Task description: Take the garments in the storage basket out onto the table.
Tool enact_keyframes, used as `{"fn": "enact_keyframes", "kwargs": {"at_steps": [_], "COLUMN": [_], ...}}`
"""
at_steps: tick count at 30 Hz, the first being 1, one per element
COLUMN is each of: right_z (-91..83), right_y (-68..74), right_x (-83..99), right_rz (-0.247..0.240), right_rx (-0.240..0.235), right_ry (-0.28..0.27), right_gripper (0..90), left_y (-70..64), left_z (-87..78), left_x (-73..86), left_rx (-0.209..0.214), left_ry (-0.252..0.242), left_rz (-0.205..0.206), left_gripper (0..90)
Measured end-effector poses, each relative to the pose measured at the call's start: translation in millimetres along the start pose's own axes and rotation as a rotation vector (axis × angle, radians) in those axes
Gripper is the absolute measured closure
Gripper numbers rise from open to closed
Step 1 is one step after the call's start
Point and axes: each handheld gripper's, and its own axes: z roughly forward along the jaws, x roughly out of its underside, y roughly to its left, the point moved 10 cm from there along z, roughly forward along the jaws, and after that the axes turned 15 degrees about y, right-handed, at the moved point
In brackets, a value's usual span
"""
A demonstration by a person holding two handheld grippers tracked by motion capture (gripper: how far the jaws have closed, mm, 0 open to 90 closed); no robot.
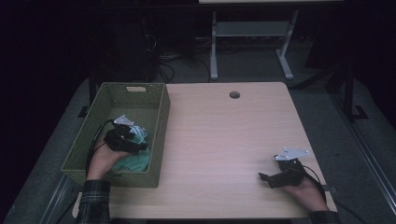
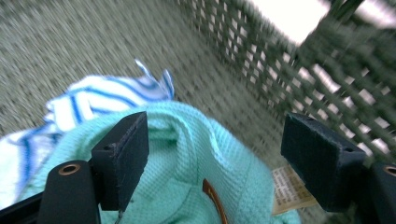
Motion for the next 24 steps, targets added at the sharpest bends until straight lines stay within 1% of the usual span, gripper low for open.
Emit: {"fn": "enact_keyframes", "kwargs": {"at_steps": [1,3,5,7,9,10,12,16,18,19,22,23,24], "right_z": [0.0,0.0,0.0,0.0,0.0,-0.1,-0.1,0.0,0.0,0.0,0.0,-0.1,-0.1], "right_y": [0.0,0.0,0.0,0.0,0.0,0.1,0.1,0.1,0.1,0.1,0.0,0.1,0.0], "right_x": [0.0,0.0,0.0,0.0,0.0,0.0,0.0,0.0,0.0,0.0,0.0,0.0,0.0], "right_rz": [0.000,0.000,0.000,0.000,0.001,0.001,0.001,0.001,0.001,0.001,0.001,0.001,0.000], "right_rx": [0.000,0.000,0.000,0.000,0.000,0.000,0.000,0.000,0.000,0.000,0.000,0.000,0.000], "right_ry": [0.000,0.000,0.000,0.000,0.000,0.000,0.001,0.001,0.000,0.000,0.000,0.000,0.000], "right_gripper": [2.8,2.8,2.8,2.8,2.8,2.8,2.8,2.8,2.9,2.9,2.8,2.8,2.8], "left_y": [0.0,0.2,0.4,-0.9,0.2,0.1,-0.5,-0.4,-1.3,-1.2,-1.7,-2.1,-3.0], "left_z": [0.0,3.3,4.0,5.6,8.0,9.2,10.9,12.6,13.1,13.5,14.2,14.2,14.0], "left_x": [0.0,1.5,2.1,2.4,3.8,4.5,5.8,6.8,7.3,7.8,9.1,9.4,9.5], "left_rx": [0.000,-0.004,-0.006,-0.001,-0.011,-0.013,-0.007,-0.006,0.006,0.005,0.008,0.010,0.015], "left_ry": [0.000,0.024,0.033,0.040,0.062,0.069,0.084,0.099,0.104,0.109,0.125,0.128,0.130], "left_rz": [0.000,-0.005,-0.003,-0.009,-0.005,-0.012,-0.014,-0.019,-0.025,-0.025,-0.021,-0.021,-0.016], "left_gripper": [22.9,23.2,23.2,25.5,25.9,26.1,30.9,33.7,38.6,38.6,44.7,47.6,54.6]}}
